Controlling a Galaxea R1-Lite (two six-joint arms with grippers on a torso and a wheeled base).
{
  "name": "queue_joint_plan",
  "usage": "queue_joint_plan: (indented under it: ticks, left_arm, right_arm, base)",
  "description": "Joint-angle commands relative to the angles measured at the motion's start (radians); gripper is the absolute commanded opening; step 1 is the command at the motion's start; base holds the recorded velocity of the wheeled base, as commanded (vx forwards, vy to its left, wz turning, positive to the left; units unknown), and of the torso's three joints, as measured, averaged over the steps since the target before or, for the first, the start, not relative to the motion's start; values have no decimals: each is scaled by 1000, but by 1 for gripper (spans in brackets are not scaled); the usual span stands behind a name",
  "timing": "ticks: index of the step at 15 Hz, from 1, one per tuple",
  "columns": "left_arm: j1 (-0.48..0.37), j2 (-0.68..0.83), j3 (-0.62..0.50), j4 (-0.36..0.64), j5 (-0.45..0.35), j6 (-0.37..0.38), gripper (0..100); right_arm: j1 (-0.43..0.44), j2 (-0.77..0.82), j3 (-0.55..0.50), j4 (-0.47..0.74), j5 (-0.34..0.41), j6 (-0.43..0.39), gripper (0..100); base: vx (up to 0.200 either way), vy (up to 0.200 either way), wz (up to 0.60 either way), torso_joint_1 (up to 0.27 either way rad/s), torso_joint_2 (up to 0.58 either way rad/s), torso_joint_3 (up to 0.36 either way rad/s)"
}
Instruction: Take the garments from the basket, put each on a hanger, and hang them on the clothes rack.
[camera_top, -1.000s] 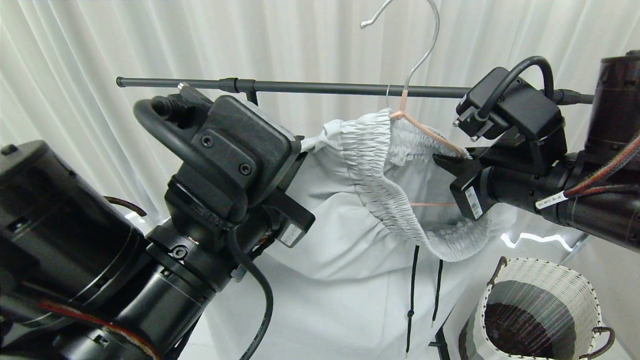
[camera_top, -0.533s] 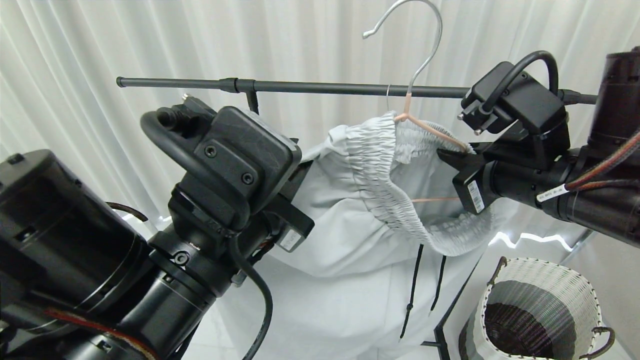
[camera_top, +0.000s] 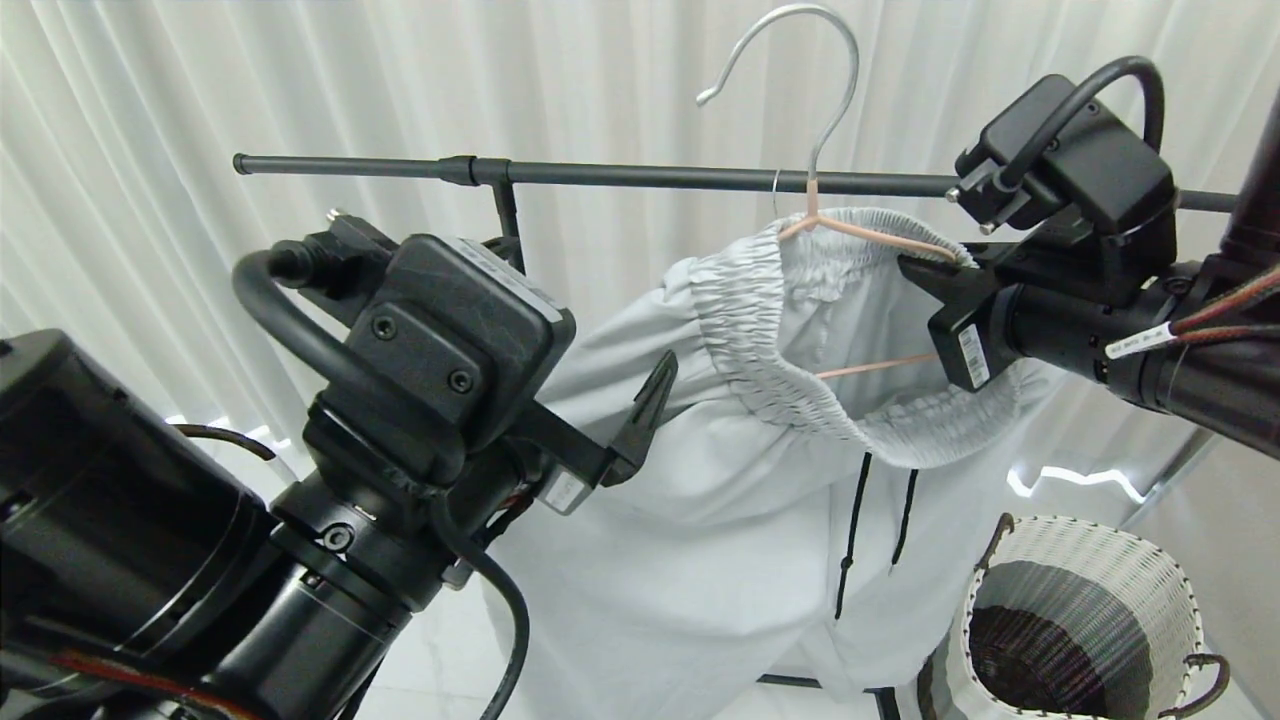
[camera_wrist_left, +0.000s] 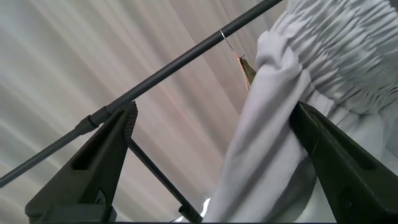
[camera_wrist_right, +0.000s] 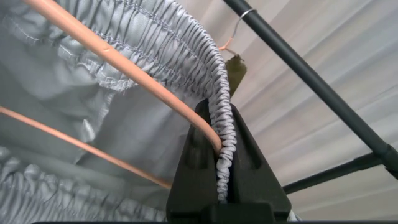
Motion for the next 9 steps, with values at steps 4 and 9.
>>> queue_joint_plan:
  ticks: [4,9]
  left_arm:
    - [0,-29,31,-3,-9,-3,100]
    - [53,-112,263,-3,18,-6,100]
  right_arm:
    - [-102,-37,0,7,0,-2,0]
    - [-168,-66,0,27,-51,-23,0]
  base:
    - [0,0,0,0,0,0]
    - [0,0,0,0,0,0]
